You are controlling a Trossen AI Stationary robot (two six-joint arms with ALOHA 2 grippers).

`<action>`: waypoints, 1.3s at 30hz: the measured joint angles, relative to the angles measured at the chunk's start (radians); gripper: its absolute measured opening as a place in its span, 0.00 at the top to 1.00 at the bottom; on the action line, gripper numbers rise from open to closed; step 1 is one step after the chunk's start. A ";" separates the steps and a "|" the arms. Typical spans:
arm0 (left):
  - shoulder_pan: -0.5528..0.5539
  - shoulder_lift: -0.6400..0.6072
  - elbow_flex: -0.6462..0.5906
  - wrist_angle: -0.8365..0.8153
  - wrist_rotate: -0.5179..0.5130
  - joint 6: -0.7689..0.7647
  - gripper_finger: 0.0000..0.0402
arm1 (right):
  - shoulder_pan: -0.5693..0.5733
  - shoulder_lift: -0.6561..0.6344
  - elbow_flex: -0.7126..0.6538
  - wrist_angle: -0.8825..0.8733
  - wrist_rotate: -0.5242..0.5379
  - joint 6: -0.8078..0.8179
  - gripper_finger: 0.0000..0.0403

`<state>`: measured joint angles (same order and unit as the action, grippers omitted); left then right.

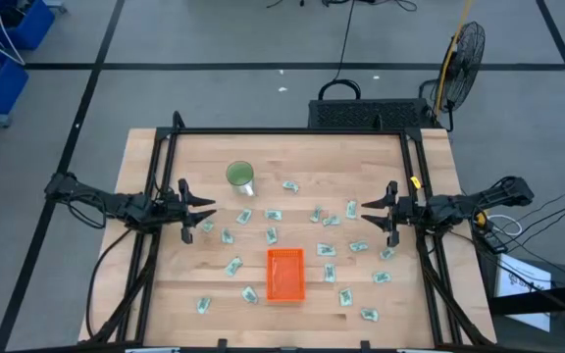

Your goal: Pick and place Stevia / Truvia into bins

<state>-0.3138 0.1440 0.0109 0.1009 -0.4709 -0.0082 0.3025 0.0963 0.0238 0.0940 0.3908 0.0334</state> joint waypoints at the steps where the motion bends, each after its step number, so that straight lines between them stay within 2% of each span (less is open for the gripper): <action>1: 0.000 0.000 0.000 0.000 0.000 0.000 0.68 | 0.000 0.000 0.000 0.000 0.000 0.000 0.65; 25: 0.000 0.000 0.000 0.001 -0.001 0.000 0.68 | 0.000 0.000 0.000 0.000 0.000 0.000 0.65; 28: 0.000 0.000 0.000 0.018 -0.060 0.004 0.68 | 0.000 0.000 0.000 0.000 0.000 0.000 0.65; 34: 0.000 0.000 0.000 0.015 -0.169 0.165 0.68 | 0.000 0.000 0.000 0.000 0.000 0.000 0.65; 39: 0.000 0.000 0.000 0.015 -0.193 0.291 0.68 | 0.000 0.000 0.000 0.000 0.000 0.000 0.65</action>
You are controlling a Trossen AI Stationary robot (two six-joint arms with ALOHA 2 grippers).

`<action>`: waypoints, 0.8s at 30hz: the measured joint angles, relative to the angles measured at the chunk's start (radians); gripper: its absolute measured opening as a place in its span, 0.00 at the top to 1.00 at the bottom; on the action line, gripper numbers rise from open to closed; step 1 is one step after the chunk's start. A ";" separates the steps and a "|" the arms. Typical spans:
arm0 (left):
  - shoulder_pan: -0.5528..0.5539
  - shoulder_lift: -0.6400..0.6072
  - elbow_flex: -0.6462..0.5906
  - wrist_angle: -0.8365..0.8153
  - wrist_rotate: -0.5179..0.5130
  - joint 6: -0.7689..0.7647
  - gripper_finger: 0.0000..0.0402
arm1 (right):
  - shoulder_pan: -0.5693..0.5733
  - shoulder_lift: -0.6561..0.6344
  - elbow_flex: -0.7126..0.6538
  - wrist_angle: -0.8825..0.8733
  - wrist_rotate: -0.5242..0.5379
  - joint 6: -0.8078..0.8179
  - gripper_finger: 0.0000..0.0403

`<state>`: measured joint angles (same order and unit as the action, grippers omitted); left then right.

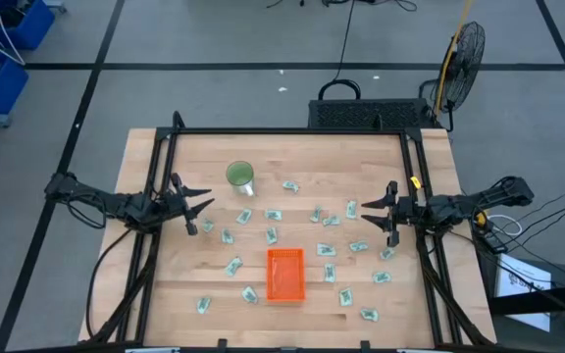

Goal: Pick and place Stevia / Truvia into bins
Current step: Put the stevia packet into the orange basket

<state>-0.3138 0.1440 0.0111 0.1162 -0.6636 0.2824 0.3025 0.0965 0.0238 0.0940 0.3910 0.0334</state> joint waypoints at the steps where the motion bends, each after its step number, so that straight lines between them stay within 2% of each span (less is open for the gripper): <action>1: 0.000 0.000 0.000 0.000 0.000 0.003 0.68 | 0.000 0.000 0.000 0.000 0.000 0.000 0.65; 11: 0.000 0.000 0.000 0.000 0.000 -0.094 0.68 | 0.000 0.000 0.000 0.000 0.000 0.000 0.65; 18: 0.000 0.000 0.000 0.000 0.000 -0.257 0.68 | 0.000 0.000 0.000 0.000 0.000 0.000 0.65; 24: 0.000 0.000 0.000 0.000 0.000 -0.259 0.68 | 0.000 0.000 0.000 0.000 0.000 0.000 0.65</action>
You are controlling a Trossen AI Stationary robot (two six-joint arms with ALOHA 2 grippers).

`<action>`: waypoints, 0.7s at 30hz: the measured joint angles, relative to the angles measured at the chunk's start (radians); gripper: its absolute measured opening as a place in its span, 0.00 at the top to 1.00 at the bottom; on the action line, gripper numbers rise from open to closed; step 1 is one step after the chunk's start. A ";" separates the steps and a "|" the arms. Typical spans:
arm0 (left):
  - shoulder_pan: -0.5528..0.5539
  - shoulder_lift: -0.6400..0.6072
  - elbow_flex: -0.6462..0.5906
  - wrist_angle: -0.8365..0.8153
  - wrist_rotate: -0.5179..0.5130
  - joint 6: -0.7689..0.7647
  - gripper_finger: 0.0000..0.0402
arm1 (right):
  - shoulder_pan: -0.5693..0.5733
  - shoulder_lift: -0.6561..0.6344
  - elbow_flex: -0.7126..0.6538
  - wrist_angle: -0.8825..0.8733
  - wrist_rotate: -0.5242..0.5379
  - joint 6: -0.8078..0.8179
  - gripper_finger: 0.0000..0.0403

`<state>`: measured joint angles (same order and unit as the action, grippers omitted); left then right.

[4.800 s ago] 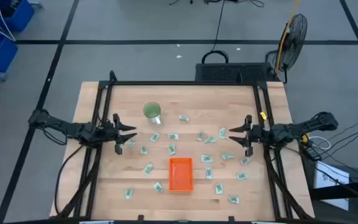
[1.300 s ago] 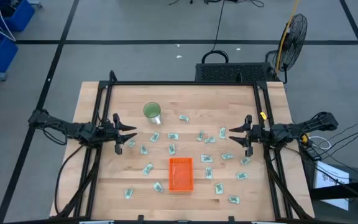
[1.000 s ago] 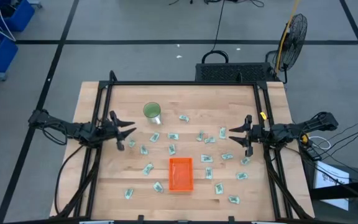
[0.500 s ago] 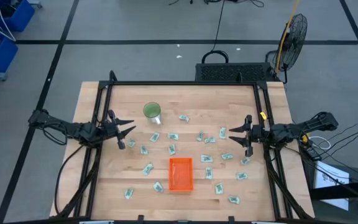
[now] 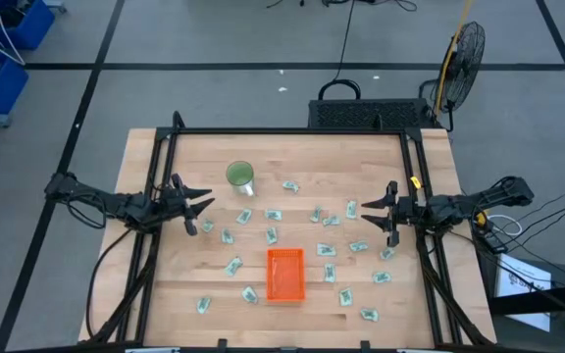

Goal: Pick and place Stevia / Truvia into bins
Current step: Put the stevia packet into the orange basket

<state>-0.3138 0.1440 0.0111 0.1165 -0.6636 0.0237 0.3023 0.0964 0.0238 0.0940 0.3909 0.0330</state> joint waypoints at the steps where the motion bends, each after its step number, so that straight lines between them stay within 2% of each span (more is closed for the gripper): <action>1: 0.000 0.000 0.000 0.000 0.000 -0.004 0.68 | 0.000 0.000 0.000 0.000 0.000 0.000 0.65; 21: 0.000 0.000 0.011 0.074 -0.045 -0.004 0.68 | 0.000 0.000 0.000 0.000 0.000 0.000 0.65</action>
<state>-0.3138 0.1440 0.0224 0.1905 -0.7083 0.0192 0.3025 0.0967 0.0238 0.0940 0.3908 0.0330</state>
